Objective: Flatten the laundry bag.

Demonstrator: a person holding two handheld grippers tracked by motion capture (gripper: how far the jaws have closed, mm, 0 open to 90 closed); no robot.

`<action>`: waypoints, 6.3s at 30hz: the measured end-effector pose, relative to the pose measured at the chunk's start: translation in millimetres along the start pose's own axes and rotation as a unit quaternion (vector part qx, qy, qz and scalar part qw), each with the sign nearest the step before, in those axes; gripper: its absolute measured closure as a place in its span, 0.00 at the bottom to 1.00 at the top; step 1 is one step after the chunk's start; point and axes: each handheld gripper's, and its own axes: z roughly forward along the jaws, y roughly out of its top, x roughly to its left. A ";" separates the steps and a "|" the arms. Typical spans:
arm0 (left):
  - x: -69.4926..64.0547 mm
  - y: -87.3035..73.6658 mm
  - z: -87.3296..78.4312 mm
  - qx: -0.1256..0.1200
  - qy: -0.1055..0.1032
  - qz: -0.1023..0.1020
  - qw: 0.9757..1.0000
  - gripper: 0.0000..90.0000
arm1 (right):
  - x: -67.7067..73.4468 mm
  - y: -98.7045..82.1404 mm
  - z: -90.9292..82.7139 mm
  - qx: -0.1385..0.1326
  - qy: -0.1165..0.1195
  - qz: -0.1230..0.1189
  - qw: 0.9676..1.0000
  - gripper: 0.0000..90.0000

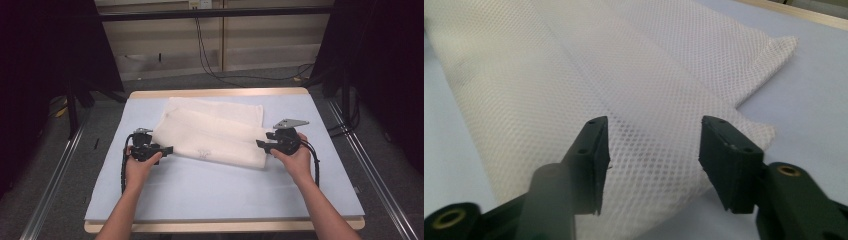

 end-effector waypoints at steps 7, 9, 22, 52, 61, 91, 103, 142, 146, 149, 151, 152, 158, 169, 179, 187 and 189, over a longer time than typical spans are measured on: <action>1.2 -5.5 -4.4 0.017 0.001 0.010 1.000 0.33 | -10.3 10.5 20.8 0.005 -0.020 0.000 1.000 0.44; 2.8 -8.1 -4.6 0.019 -0.005 0.017 1.000 0.34 | -13.9 13.6 28.2 0.008 -0.022 -0.003 1.000 0.44; -0.4 -7.5 -18.0 0.005 -0.018 0.024 1.000 0.33 | -22.0 4.8 62.3 0.059 -0.019 0.002 0.998 0.63; -44.3 -0.8 -0.3 0.020 -0.058 0.067 0.996 0.34 | 30.6 27.2 5.4 -0.044 0.080 -0.070 0.993 0.99; -51.7 -0.3 3.5 0.019 -0.058 0.068 0.996 0.32 | 59.9 8.9 -1.0 -0.047 0.125 -0.107 0.985 0.99; -106.3 29.1 20.2 -0.030 -0.121 0.116 0.985 0.37 | 102.7 -32.7 0.5 -0.003 0.167 -0.180 0.969 0.98; -112.3 26.8 32.8 0.011 -0.123 0.108 0.986 0.83 | 106.6 -35.1 -1.4 -0.001 0.175 -0.183 0.967 0.97; -100.5 -11.1 9.5 0.038 -0.112 0.117 0.986 0.96 | 14.3 -46.6 -43.4 0.022 0.073 -0.076 0.994 0.66; -100.3 -14.6 7.7 0.038 -0.115 0.116 0.986 0.96 | 22.4 -38.0 -29.2 0.014 0.081 -0.078 0.994 0.57; -100.2 -16.4 5.6 0.033 -0.119 0.107 0.986 0.96 | 30.4 -30.0 -8.8 0.025 0.084 -0.088 0.992 0.48; -100.0 -17.6 3.7 0.033 -0.120 0.108 0.986 0.96 | 33.8 -24.6 1.2 0.032 0.081 -0.091 0.992 0.47; -100.3 -18.7 3.6 0.030 -0.124 0.105 0.986 0.96 | 36.4 -20.2 7.3 0.037 0.083 -0.093 0.992 0.48; -99.2 -20.2 0.2 0.035 -0.126 0.105 0.986 0.96 | 39.4 -4.7 36.0 0.052 0.079 -0.116 0.989 0.53; -100.8 -20.1 0.2 0.030 -0.118 0.113 0.986 0.96 | 36.4 -2.1 51.7 0.082 0.106 -0.092 0.987 1.00; -107.5 -17.3 3.7 0.020 -0.129 0.122 0.984 0.96 | 18.3 4.2 39.8 0.055 0.050 -0.076 0.994 1.00; -118.6 -18.8 2.3 0.013 -0.134 0.131 0.982 0.96 | -3.1 4.3 33.5 0.032 0.000 -0.065 0.997 1.00; -120.8 -19.5 2.2 0.011 -0.135 0.132 0.982 0.96 | -6.0 4.3 32.3 0.033 -0.014 -0.064 0.997 1.00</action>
